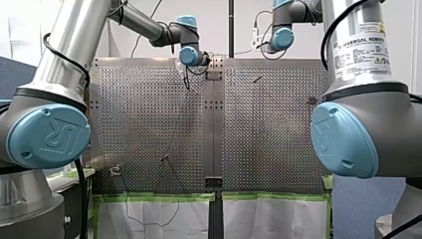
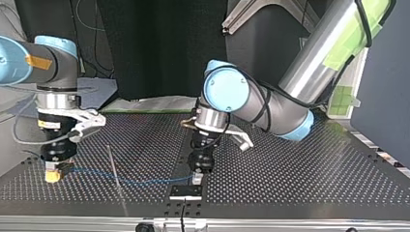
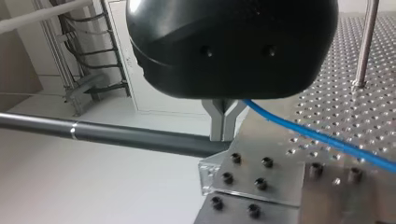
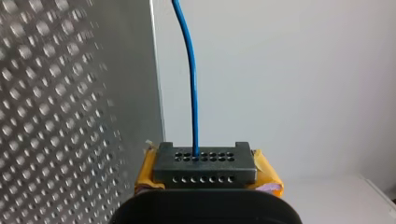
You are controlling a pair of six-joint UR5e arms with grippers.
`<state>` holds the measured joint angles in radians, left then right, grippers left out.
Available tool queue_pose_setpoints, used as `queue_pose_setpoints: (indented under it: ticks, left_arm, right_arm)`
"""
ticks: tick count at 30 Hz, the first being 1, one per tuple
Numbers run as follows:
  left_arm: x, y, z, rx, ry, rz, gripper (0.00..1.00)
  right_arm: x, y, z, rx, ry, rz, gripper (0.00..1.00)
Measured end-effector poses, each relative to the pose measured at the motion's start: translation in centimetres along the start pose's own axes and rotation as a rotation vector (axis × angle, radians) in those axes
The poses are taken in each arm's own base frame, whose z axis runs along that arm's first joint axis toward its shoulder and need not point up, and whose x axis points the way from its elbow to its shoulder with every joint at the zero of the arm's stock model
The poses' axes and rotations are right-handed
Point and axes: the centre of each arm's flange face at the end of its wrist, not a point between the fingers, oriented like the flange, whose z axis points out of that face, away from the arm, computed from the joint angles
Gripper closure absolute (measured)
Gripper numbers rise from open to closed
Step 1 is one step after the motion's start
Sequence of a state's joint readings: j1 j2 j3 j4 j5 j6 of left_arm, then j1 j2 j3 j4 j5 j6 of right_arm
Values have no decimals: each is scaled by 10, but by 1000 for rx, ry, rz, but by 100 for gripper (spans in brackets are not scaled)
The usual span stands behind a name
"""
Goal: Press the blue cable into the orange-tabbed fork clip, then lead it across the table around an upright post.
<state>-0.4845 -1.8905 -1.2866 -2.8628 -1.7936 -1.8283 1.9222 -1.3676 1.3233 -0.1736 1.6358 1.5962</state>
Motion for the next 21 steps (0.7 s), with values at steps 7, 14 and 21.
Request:
queue_pose_setpoints:
  ticks: [7,14,21]
  left_arm:
    - [19,-14,9,31,46,-1,100]
    - [25,-27,17,65,55,-36,100]
    - [45,-41,22,94,88,-52,100]
  right_arm:
    - [-2,35,9,-53,-2,-11,100]
    - [-6,46,12,-71,-12,-16,100]
    - [-11,52,14,-80,-19,-18,100]
